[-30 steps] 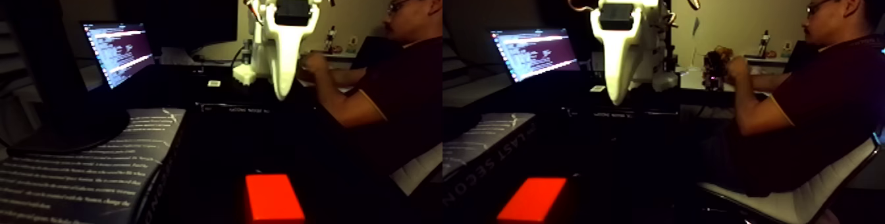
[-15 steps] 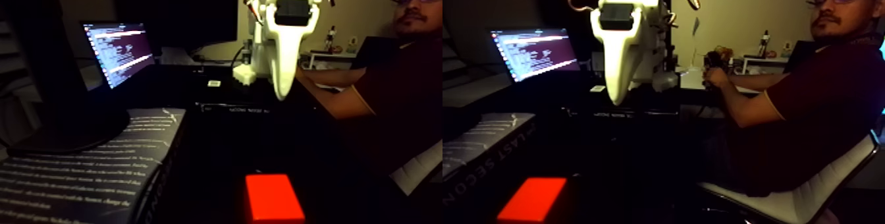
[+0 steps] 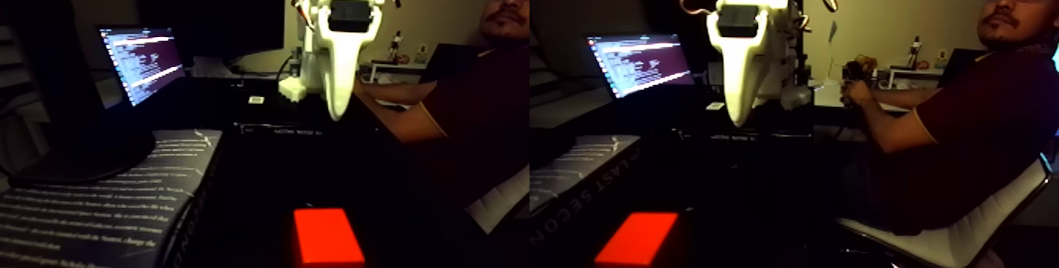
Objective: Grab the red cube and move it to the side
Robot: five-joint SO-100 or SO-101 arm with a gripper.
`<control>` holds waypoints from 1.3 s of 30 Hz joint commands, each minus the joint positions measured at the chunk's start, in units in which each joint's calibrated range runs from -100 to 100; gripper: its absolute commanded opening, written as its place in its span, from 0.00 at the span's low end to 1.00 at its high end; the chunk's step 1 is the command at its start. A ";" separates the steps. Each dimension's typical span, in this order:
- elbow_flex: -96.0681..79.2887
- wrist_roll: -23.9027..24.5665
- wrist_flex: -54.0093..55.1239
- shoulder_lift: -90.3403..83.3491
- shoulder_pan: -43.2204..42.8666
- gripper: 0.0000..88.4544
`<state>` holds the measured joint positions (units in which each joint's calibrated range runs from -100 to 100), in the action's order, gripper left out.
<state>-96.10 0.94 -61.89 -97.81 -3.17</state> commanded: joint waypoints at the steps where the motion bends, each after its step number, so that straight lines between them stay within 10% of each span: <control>1: 0.91 -0.16 -0.10 0.42 0.42 0.02; 24: 6.53 -4.48 10.03 17.06 0.42 0.02; 39: 46.17 -5.88 5.64 57.14 0.34 0.02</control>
<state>-58.71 -4.72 -53.98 -46.57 -3.17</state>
